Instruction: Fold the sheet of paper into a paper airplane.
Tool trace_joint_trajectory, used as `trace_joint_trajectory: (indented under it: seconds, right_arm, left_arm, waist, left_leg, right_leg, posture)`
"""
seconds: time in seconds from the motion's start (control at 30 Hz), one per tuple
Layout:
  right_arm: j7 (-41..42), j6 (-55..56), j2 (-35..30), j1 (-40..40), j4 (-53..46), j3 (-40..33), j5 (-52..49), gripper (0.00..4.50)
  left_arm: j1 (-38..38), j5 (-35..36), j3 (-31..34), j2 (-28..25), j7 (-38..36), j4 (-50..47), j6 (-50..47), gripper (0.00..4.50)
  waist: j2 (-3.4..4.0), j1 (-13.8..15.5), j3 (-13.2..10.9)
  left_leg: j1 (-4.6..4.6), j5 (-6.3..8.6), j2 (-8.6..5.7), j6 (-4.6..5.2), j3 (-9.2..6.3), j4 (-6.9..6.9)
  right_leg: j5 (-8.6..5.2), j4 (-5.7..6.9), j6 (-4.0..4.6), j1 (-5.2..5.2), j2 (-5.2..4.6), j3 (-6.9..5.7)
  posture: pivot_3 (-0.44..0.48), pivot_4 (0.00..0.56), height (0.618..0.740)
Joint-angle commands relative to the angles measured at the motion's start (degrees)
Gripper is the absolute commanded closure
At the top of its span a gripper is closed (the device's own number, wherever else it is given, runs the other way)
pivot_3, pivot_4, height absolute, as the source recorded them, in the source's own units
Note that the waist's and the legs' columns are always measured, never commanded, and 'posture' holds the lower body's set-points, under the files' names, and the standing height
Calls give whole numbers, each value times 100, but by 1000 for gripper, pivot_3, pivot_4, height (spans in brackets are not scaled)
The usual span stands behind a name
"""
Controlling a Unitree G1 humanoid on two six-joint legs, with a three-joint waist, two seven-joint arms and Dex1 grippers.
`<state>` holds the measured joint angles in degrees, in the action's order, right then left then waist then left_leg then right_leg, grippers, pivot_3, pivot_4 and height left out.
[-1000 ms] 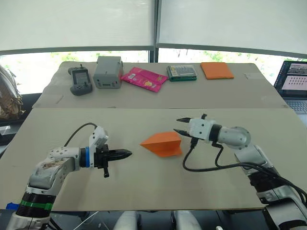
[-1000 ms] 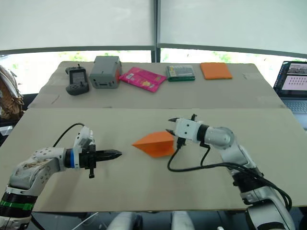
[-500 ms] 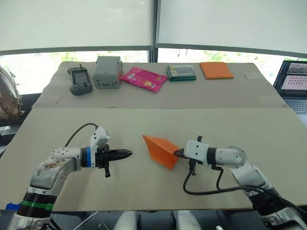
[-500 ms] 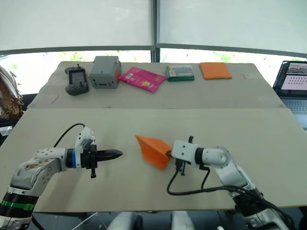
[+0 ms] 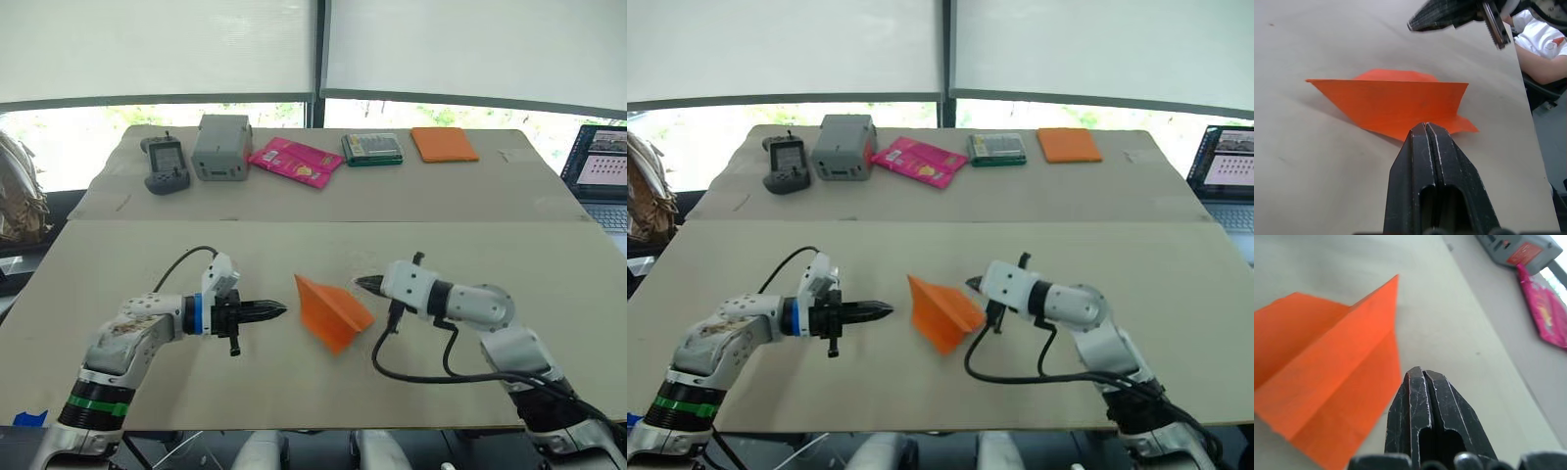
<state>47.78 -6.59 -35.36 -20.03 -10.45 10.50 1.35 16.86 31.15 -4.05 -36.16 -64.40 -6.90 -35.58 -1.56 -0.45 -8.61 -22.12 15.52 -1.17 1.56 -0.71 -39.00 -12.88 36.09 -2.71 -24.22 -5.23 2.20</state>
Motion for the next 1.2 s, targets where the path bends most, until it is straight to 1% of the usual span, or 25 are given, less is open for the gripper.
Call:
trace_joint_trajectory:
  seconds: [0.03, 0.13, 0.23, 0.33, 0.43, 0.53, 0.67, 0.87, 1.03, 1.2]
  right_arm:
    - [137, -185, -67, -187, -71, -141, -206, 4471]
    - [354, -382, -92, -201, -131, -15, -260, 4471]
    - [468, -493, -100, -189, -162, 138, -184, 4471]
    - [673, -676, -124, -211, -227, 416, -119, 4471]
    - [758, -758, -87, -195, -266, 599, -130, 4471]
    - [707, -820, 74, -184, -251, 727, -169, 4471]
    - [650, -822, 278, -271, -147, 848, -117, 4471]
    - [616, -736, 395, -419, -16, 906, -26, 4471]
    - [665, -656, 547, -530, 176, 1006, -31, 4471]
    - [778, -666, 675, -465, 188, 1196, -73, 4471]
  left_arm:
    - [261, -311, -451, 209, 130, 0, 88, 4500]
    - [470, -660, -807, 514, 374, 281, 182, 4500]
    - [648, -765, -945, 763, 544, 390, 64, 4500]
    - [744, -906, -1203, 766, 574, 303, -181, 4500]
    - [729, -1002, -1355, 659, 572, 249, -383, 4500]
    - [694, -895, -1360, 588, 580, 156, -733, 4500]
    - [591, -955, -1505, 426, 554, 17, -959, 4500]
    - [562, -755, -1057, 493, 796, 16, -1076, 4500]
    - [465, -834, -1033, 666, 1077, 150, -1104, 4500]
    - [313, -871, -993, 787, 1295, 175, -1189, 4500]
  waist:
    - [0, 1, 0]
    - [0, -7, 0]
    - [0, -19, 0]
    - [0, -30, 0]
    - [0, -41, 0]
    - [0, -40, 0]
    - [0, -33, 0]
    - [0, -29, 0]
    - [0, -25, 0]
    - [1, -23, 1]
  left_leg:
    - [0, 0, 0, 0, 1, -1]
    - [1, 0, -2, 0, 2, 0]
    - [-1, 0, -2, 1, 3, -1]
    - [-1, 0, -2, 1, 2, -1]
    - [0, 0, -1, 1, 2, -1]
    - [0, 0, -1, 1, 2, -1]
    - [1, 0, -1, 1, 1, -2]
    - [2, 0, -1, 1, 0, -3]
    - [3, -1, -2, 0, -1, -3]
    - [5, -1, -2, 0, -1, -3]
  right_leg:
    - [0, -1, 0, 1, 0, 0]
    - [0, 0, 0, 1, 2, 2]
    - [0, 0, 0, 0, 2, 2]
    - [0, 0, 0, -1, 3, 1]
    - [0, 1, 0, -1, 6, 3]
    - [0, 1, 0, -2, 7, 2]
    - [0, 1, -1, 0, 5, 2]
    - [0, 2, -1, 0, 3, 2]
    - [0, 3, 0, 0, 3, 1]
    - [0, 4, 0, 3, 1, 1]
  posture:
    - [0, 150, 740]
    - [0, 150, 740]
    - [0, 150, 740]
    - [0, 150, 740]
    - [0, 150, 740]
    - [0, 150, 740]
    - [0, 150, 740]
    - [0, 150, 740]
    - [0, 150, 740]
    - [0, 150, 740]
